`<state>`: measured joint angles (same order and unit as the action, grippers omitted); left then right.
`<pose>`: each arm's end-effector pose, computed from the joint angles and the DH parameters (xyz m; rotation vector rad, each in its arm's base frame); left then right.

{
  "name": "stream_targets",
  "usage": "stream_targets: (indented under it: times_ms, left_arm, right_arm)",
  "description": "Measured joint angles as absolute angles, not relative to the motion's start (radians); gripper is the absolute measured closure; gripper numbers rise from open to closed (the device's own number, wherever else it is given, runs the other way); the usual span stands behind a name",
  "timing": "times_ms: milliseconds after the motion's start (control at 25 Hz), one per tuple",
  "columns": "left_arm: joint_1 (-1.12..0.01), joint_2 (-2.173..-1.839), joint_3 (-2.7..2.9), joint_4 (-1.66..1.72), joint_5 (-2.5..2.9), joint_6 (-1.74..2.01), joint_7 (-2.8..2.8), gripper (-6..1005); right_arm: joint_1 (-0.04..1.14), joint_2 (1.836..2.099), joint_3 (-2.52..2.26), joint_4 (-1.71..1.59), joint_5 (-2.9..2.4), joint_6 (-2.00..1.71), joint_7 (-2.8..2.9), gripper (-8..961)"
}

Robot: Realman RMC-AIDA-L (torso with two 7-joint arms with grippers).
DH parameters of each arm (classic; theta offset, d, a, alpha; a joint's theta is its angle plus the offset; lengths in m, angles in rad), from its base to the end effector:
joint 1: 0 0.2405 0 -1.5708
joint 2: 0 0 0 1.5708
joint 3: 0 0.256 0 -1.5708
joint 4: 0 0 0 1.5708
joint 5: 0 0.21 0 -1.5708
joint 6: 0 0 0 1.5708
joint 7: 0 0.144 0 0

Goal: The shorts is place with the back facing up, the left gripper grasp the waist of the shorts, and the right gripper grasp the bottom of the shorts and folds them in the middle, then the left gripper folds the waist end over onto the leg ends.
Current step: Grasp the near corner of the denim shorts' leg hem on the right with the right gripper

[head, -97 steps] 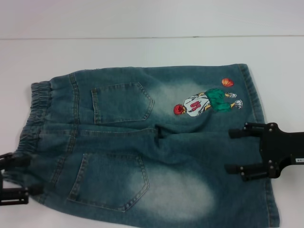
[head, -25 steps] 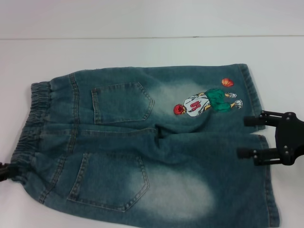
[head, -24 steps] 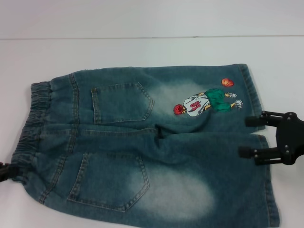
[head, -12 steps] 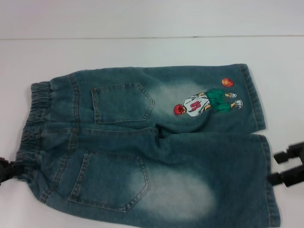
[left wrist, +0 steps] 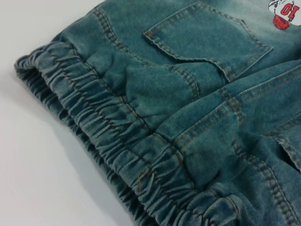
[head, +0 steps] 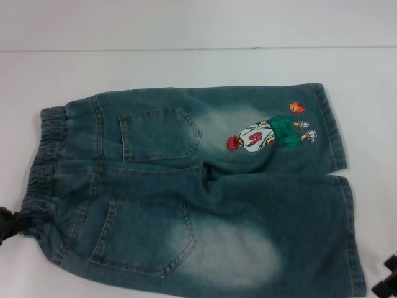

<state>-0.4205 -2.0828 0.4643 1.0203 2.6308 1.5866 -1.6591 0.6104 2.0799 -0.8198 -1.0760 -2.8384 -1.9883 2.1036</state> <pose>-0.3598 0.2844 0.0687 -2.5232 -1.0551 0.0845 0.2761 0.2917 0.0456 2.7157 -1.3237 0.6347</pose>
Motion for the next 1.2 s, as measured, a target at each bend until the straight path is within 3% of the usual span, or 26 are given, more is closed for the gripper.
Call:
stream_targets:
  times_ms: [1200]
  left_arm:
    - [-0.41, -2.098, 0.465, 1.013, 2.62, 1.564, -1.64, 916]
  right_arm:
    - [0.627, 2.078, -0.835, -0.925, -2.777, -1.926, 2.063, 124]
